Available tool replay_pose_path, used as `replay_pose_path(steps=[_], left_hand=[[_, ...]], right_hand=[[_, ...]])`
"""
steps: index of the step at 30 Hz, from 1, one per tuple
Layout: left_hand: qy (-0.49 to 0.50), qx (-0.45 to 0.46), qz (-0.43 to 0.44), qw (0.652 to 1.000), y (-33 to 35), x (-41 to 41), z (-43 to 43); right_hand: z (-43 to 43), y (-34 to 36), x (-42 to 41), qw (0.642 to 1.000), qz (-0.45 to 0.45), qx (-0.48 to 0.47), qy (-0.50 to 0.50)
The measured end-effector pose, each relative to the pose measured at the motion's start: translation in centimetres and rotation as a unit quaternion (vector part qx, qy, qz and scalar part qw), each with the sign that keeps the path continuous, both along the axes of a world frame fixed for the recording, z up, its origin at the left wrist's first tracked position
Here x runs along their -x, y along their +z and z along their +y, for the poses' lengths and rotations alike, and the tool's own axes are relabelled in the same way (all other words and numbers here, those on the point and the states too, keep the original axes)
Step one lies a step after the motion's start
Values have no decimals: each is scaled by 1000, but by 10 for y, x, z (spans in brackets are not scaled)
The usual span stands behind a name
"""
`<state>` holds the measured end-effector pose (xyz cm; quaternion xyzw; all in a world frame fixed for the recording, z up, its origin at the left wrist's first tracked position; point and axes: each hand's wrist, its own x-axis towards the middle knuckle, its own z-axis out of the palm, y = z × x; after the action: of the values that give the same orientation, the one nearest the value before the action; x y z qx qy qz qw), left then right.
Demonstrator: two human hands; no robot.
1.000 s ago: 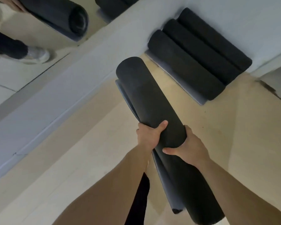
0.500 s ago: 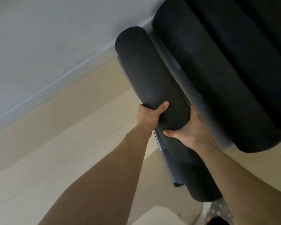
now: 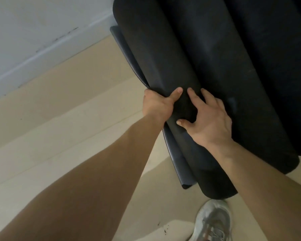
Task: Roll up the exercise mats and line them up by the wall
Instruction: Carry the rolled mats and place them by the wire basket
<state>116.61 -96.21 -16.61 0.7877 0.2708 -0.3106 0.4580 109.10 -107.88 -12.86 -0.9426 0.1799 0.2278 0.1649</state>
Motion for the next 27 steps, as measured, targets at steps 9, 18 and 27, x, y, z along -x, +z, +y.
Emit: replay_pose_path(steps=[9,18,27], left_hand=[[-15,56,38,998,8,0,28],[37,137,47,989,-8,7,11],[-292,-85,-54,951,88,41,57]], right_hand=[[17,-1,20,979,127,-15,-157],[5,-6,33,988,96,46,-116],[37,67,33,993,71,73,-59]])
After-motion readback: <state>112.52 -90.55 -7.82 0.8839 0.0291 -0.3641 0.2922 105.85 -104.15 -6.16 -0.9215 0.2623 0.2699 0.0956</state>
